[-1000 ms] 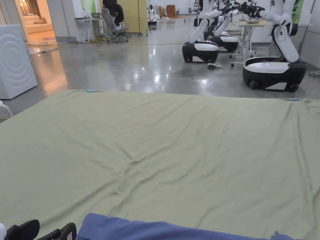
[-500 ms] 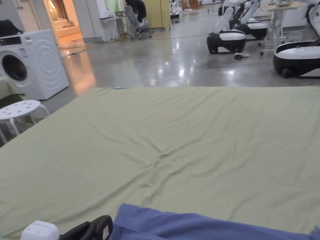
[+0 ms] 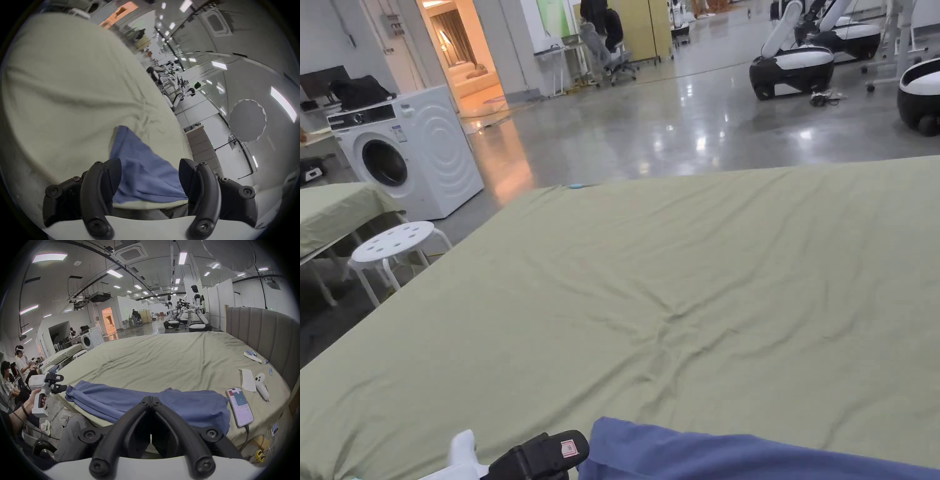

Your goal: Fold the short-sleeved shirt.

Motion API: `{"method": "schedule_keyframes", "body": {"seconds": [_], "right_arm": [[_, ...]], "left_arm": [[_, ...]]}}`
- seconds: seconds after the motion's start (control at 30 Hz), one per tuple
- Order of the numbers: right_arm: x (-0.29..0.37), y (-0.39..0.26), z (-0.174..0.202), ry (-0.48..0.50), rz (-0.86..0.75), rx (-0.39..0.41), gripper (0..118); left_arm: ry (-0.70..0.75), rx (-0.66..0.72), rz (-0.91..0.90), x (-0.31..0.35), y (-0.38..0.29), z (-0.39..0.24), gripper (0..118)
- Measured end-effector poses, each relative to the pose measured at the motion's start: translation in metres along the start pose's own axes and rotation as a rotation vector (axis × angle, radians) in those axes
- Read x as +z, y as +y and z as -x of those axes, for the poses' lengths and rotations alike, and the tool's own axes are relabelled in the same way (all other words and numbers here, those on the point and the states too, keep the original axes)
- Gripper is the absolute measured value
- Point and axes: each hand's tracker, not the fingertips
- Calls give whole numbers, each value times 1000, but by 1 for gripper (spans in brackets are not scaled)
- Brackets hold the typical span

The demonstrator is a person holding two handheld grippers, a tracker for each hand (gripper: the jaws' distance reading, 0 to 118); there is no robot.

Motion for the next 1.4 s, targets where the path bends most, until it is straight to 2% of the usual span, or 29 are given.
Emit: {"method": "schedule_keyframes", "body": {"seconds": [0.1,0.13,0.2,0.3,0.43,0.47,0.5,0.53,0.6,0.67,0.77,0.93,1.1,1.27,1.3,1.4], "right_arm": [[5,0,-6,-37,1,-29,0],[6,-1,-9,-40,0,-44,0],[6,-1,-16,-41,-3,-94,0],[6,-2,-22,-35,0,-139,0],[7,-3,-24,-30,6,-160,0],[8,-4,-24,-31,9,-156,0],[8,-4,-25,-33,13,-152,0],[8,-5,-25,-35,16,-151,0],[9,-6,-26,-38,23,-152,0],[10,-6,-29,-42,28,-158,0],[12,-5,-32,-45,36,-156,0],[13,-2,-32,-50,25,-157,0],[8,-8,-30,-31,12,-194,0],[2,-5,-24,-13,21,-205,0],[3,-4,-23,-6,21,-209,0],[13,-1,-19,-1,21,-199,0]], "left_arm": [[70,-40,79,-30,-6,5,74],[52,-45,92,-36,-6,8,74],[-38,17,69,-41,-4,13,73],[-81,140,56,-54,5,20,72],[-112,172,68,-64,4,3,61],[-112,178,74,-68,1,0,57],[-91,182,100,-73,3,0,40],[-69,189,104,-79,-1,-6,7],[-49,189,89,-83,-7,-11,6],[-7,201,-14,-81,-14,-18,5],[-87,256,-43,-52,3,-31,5],[107,64,-100,-13,37,-71,5],[162,-114,-180,16,67,-118,5],[76,-360,-70,-29,-4,-202,5],[50,-377,-26,-42,6,-170,5],[-12,-339,96,-100,-41,-181,5]]}}
